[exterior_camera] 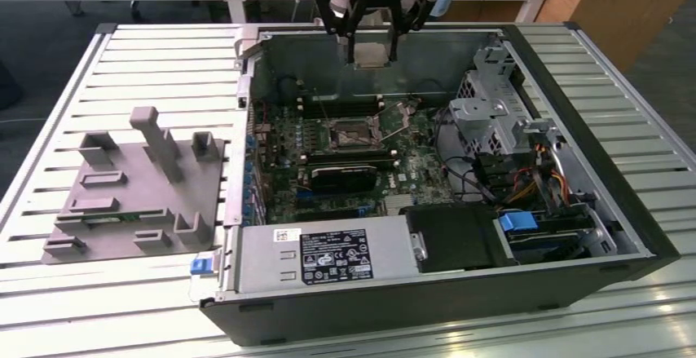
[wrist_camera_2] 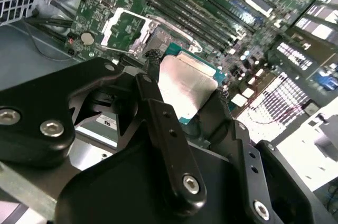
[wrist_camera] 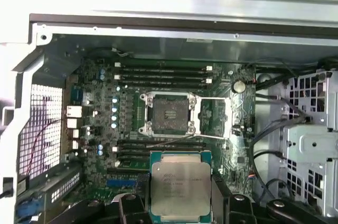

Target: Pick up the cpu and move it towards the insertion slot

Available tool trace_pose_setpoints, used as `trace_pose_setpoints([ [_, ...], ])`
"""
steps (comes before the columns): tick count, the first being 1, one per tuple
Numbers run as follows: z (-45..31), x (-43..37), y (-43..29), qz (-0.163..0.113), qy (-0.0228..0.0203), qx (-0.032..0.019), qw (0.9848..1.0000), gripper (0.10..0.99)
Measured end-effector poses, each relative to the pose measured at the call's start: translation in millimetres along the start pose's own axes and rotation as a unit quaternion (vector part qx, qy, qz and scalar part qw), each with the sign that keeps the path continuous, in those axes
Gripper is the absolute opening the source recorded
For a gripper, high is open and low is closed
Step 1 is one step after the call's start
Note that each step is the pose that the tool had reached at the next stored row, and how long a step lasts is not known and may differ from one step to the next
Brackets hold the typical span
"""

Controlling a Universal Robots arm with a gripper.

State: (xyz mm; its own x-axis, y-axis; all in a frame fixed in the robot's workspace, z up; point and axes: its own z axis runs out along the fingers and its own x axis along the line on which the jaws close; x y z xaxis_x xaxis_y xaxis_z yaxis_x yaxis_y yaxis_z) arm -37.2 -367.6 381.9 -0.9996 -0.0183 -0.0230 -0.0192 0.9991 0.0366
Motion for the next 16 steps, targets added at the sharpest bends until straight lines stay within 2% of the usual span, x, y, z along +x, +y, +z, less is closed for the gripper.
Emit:
trace_pose_setpoints([
  [9, 7.8, -3.5, 20.8, 0.0, 0.006, -0.0001, 1.0, 0.541],
  [16, 12.7, -4.9, 36.5, 0.0, 0.0082, -0.0002, 1.0, 0.541],
])
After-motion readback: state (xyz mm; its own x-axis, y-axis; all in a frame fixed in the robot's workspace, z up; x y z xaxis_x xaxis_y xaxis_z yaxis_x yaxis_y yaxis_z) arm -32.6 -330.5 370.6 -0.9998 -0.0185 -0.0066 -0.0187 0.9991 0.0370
